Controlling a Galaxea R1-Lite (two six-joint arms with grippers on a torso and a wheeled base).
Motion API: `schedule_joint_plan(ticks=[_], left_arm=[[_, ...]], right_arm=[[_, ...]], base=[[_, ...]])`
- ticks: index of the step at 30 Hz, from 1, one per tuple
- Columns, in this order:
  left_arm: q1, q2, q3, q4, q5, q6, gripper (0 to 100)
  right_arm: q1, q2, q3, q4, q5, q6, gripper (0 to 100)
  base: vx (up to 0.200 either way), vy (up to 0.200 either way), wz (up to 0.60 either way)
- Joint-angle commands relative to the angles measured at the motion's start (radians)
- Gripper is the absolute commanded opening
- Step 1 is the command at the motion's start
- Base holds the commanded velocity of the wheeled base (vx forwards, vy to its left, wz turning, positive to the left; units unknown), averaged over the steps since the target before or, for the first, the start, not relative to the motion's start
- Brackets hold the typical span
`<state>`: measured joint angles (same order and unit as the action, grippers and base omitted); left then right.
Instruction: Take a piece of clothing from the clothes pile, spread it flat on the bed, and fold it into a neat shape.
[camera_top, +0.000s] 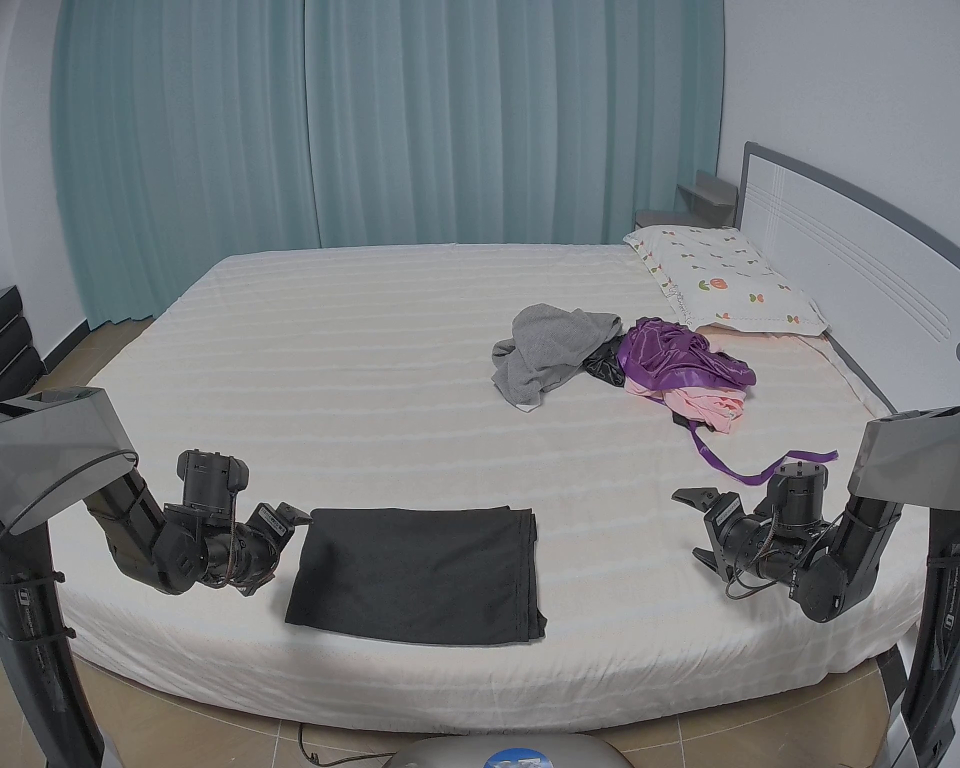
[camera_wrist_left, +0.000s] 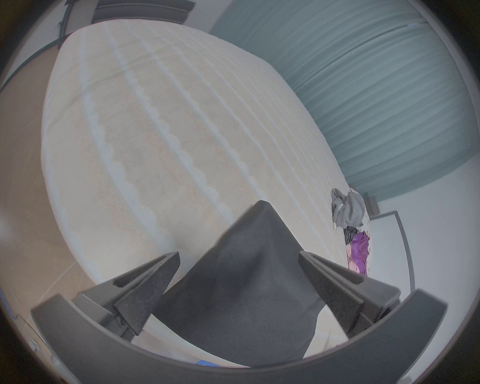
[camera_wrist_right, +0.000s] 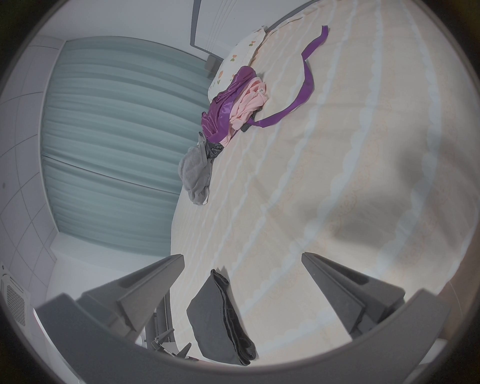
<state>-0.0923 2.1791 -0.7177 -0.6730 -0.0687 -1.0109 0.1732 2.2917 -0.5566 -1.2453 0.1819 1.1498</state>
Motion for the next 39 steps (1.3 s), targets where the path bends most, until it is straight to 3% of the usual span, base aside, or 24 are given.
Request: schedule_joint_plan(ticks=[1,6,10,12,14,19,25,39], left_arm=[[-0.004,0.005,0.001,-0.008,-0.003,0.028,100],[-0.003,0.037,-0.002,-0.073,-0.019,0.086,100],[0.003,0.097,-0.003,-0.137,-0.019,0.218,100],[0.003,0.1,-0.003,-0.138,-0.019,0.222,100],[-0.001,0.169,-0.011,-0.195,-0.017,0.331,100],[-0.004,0.215,-0.011,-0.29,-0.02,0.403,100],[-0.003,0.218,0.014,-0.349,-0.082,0.41,100],[-0.02,0.245,0.021,-0.415,-0.082,0.408,100]], right_arm=[[0.002,0.006,0.006,0.0,0.001,-0.002,100],[0.005,0.006,0.012,0.001,0.002,-0.01,100],[0.005,0.006,0.012,0.001,0.002,-0.01,100],[0.005,0.006,0.012,0.001,0.004,-0.01,100],[0.005,0.008,0.012,0.001,0.002,-0.01,100],[0.006,0.008,0.012,0.001,0.002,-0.012,100],[0.008,0.008,0.015,0.001,0.002,-0.012,100],[0.015,0.009,0.017,0.0,0.002,-0.015,100]], base=[[0.0,0.0,0.0],[0.0,0.0,0.0],[0.0,0.0,0.0],[0.0,0.0,0.0],[0.0,0.0,0.0],[0.0,0.0,0.0],[0.0,0.0,0.0],[0.0,0.0,0.0]])
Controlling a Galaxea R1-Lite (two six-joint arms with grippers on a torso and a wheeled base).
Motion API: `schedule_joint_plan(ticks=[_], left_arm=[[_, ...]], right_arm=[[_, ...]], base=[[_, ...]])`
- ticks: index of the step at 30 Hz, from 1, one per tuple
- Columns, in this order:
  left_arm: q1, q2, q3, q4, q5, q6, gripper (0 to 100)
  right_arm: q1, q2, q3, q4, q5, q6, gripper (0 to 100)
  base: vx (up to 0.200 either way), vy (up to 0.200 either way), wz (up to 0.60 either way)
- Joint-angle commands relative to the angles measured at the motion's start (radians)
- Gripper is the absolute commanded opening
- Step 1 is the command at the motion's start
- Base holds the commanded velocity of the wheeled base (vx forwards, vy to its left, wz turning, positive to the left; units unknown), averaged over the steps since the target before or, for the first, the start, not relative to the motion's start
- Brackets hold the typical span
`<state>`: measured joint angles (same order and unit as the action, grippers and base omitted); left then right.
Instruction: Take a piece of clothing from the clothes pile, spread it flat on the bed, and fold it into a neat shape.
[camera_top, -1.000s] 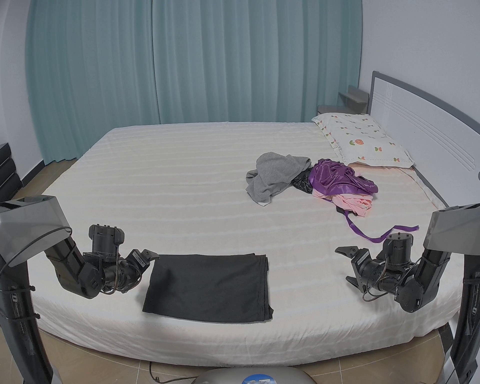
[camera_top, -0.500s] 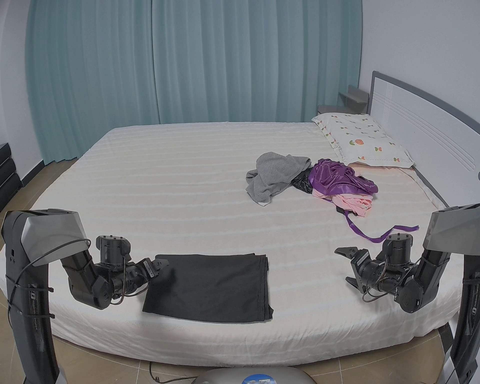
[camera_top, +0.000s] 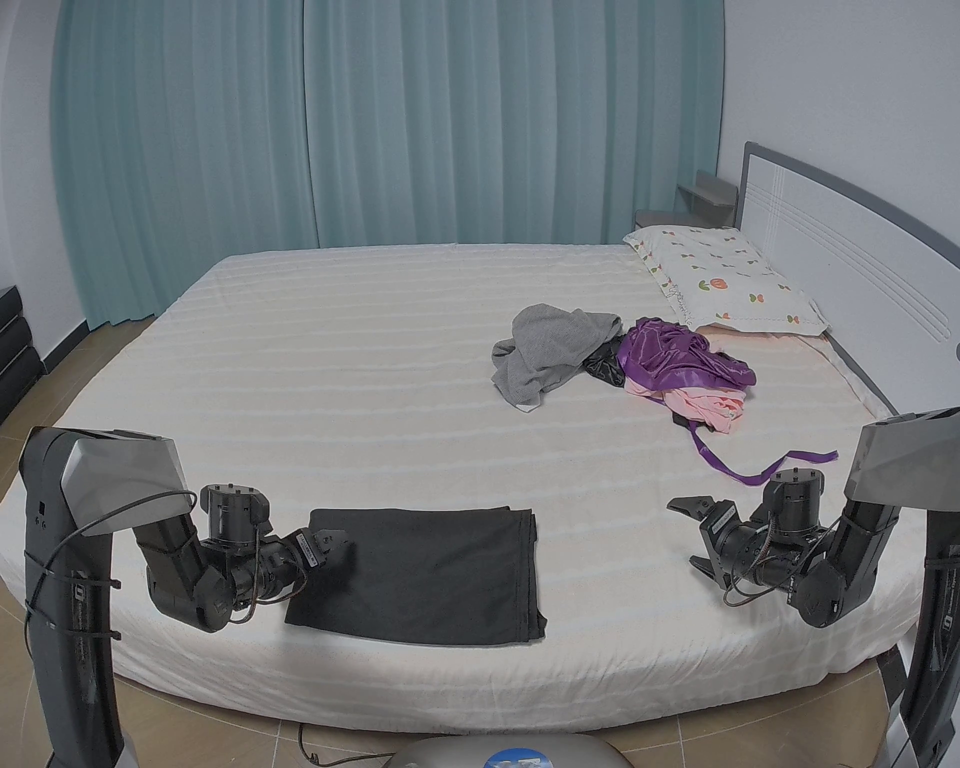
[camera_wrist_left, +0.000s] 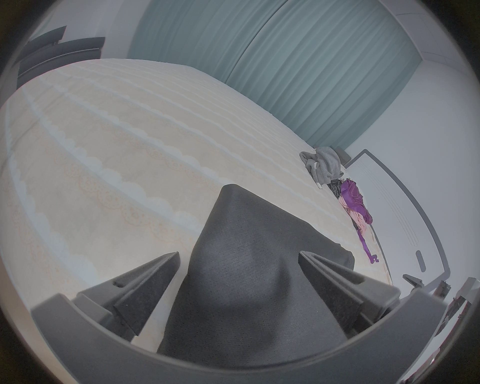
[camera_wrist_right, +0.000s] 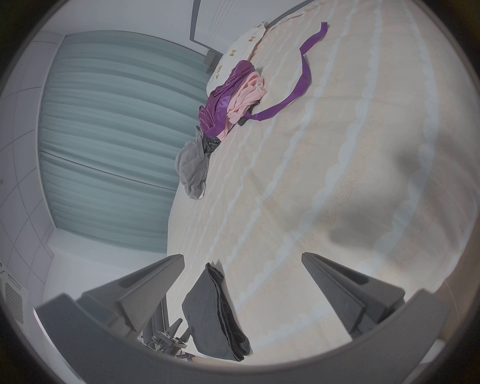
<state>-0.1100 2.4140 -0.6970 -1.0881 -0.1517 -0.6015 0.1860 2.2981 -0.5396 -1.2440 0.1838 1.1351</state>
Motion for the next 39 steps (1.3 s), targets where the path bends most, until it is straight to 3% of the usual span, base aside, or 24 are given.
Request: schedule_joint_plan(ticks=[1,39], left_arm=[[-0.004,0.01,0.001,0.0,0.006,-0.001,0],[-0.028,0.011,0.034,-0.016,0.092,-0.055,0]], right_arm=[[0.003,0.003,0.0,-0.002,0.0,0.0,100],[0.003,0.006,0.012,-0.002,0.002,-0.029,100]], base=[[0.0,0.0,0.0],[0.0,0.0,0.0]])
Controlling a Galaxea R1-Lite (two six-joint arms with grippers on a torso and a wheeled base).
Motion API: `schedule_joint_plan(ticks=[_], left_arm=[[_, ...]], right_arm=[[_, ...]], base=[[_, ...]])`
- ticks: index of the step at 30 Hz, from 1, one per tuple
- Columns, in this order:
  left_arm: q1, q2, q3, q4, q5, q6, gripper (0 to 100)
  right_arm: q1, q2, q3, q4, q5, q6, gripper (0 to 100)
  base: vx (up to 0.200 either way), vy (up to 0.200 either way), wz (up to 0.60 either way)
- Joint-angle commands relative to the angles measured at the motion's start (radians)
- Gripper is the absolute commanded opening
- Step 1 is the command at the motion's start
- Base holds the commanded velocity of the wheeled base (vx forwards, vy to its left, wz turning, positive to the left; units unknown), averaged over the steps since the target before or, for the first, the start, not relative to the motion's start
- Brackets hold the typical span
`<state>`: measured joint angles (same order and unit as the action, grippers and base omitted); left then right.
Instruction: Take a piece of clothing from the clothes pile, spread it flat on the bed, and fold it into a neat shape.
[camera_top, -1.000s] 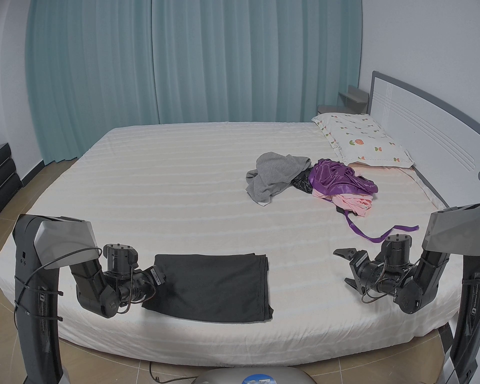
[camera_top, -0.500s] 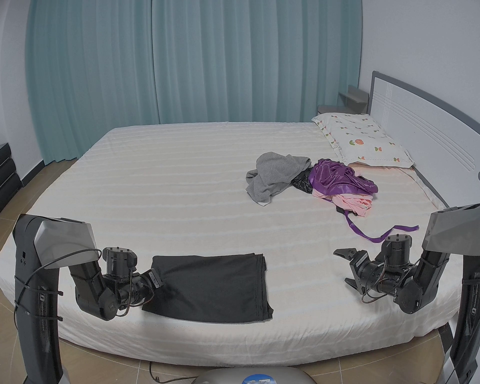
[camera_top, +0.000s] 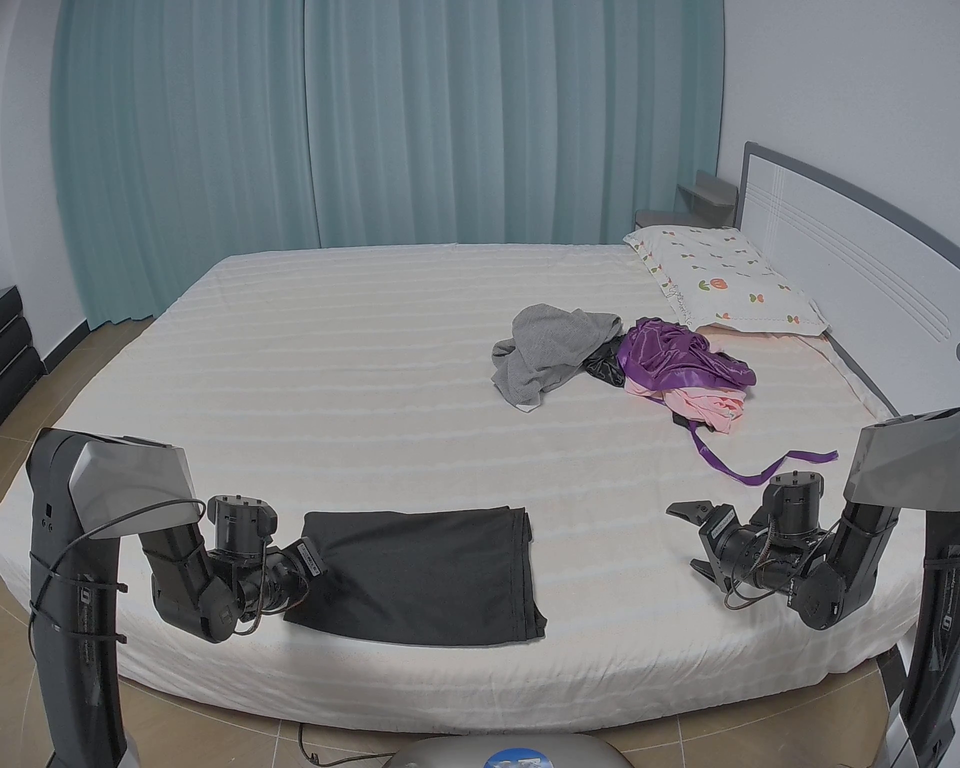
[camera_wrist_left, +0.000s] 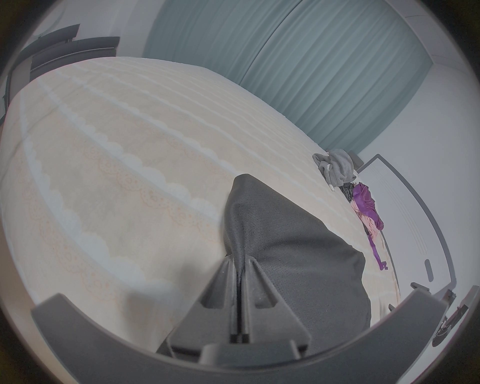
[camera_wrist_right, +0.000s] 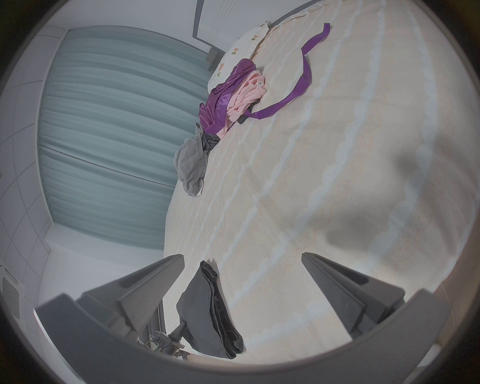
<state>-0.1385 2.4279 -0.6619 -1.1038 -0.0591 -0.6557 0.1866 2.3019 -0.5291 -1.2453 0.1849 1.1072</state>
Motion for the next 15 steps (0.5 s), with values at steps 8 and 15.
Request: schedule_joint_plan(ticks=[8,15], left_arm=[[-0.001,-0.003,-0.001,-0.001,-0.001,-0.005,0],[-0.001,-0.004,-0.004,-0.001,0.002,-0.024,0]], right_arm=[[0.001,0.002,0.003,0.0,0.002,-0.003,100],[0.001,0.002,0.003,0.0,0.002,-0.003,100]], base=[[0.0,0.0,0.0],[0.0,0.0,0.0]])
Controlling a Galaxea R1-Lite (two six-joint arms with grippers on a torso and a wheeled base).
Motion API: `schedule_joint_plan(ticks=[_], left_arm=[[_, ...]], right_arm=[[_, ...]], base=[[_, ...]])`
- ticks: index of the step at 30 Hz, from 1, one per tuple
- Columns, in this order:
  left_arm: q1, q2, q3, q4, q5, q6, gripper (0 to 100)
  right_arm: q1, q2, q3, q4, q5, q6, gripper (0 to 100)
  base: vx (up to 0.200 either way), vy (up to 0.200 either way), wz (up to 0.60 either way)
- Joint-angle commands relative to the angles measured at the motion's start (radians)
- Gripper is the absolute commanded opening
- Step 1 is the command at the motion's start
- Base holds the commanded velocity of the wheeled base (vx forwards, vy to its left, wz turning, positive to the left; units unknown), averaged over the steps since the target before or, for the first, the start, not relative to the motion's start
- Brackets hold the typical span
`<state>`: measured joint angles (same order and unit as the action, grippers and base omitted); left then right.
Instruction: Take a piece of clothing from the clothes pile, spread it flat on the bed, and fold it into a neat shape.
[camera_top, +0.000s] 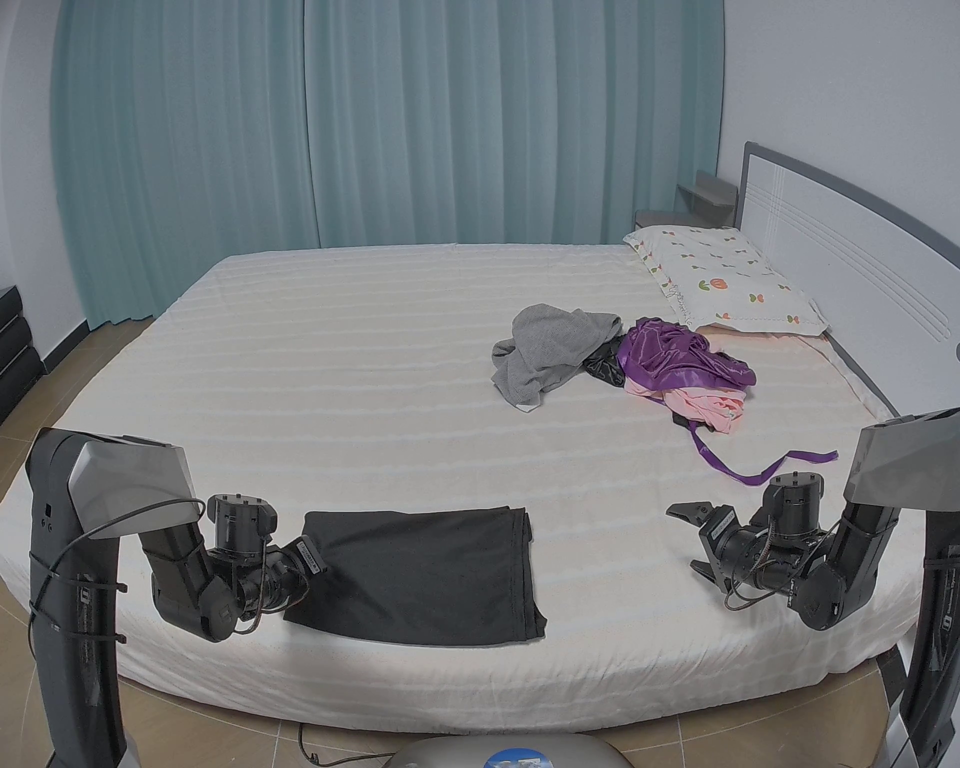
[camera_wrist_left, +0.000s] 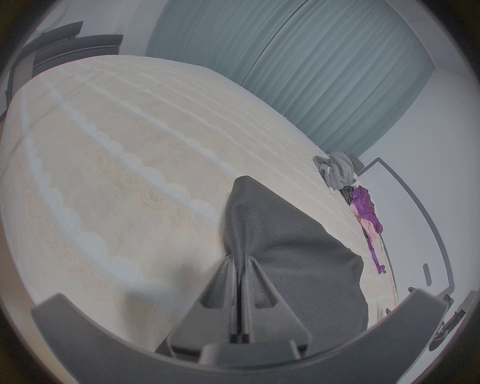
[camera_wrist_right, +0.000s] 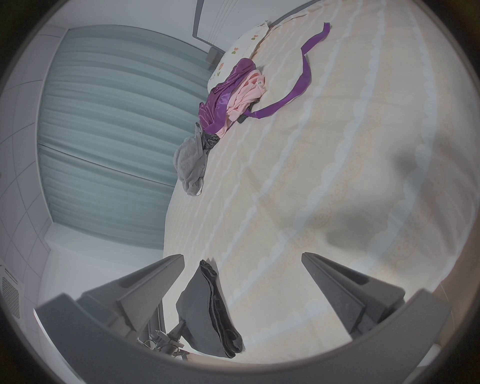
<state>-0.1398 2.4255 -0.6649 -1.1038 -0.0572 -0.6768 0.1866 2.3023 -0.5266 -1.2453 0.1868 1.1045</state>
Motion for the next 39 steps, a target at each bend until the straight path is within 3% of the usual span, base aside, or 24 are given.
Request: schedule_joint_plan(ticks=[1,8,35,39], left_arm=[[0.0,-0.002,-0.002,-0.001,0.0,-0.003,0],[-0.001,-0.003,0.004,-0.001,0.004,-0.004,0],[0.011,-0.028,0.016,0.004,0.037,-0.055,0],[0.011,-0.026,0.014,0.012,0.082,-0.053,0]], right_arm=[[0.001,0.002,-0.001,0.0,0.0,0.0,100],[0.001,0.002,0.0,0.0,0.006,0.0,100],[0.001,0.002,0.002,0.0,0.006,-0.002,100],[0.001,0.002,0.002,0.0,0.006,-0.002,100]], base=[[0.0,0.0,0.0],[0.0,0.0,0.0],[0.0,0.2,0.0],[0.0,0.2,0.0]])
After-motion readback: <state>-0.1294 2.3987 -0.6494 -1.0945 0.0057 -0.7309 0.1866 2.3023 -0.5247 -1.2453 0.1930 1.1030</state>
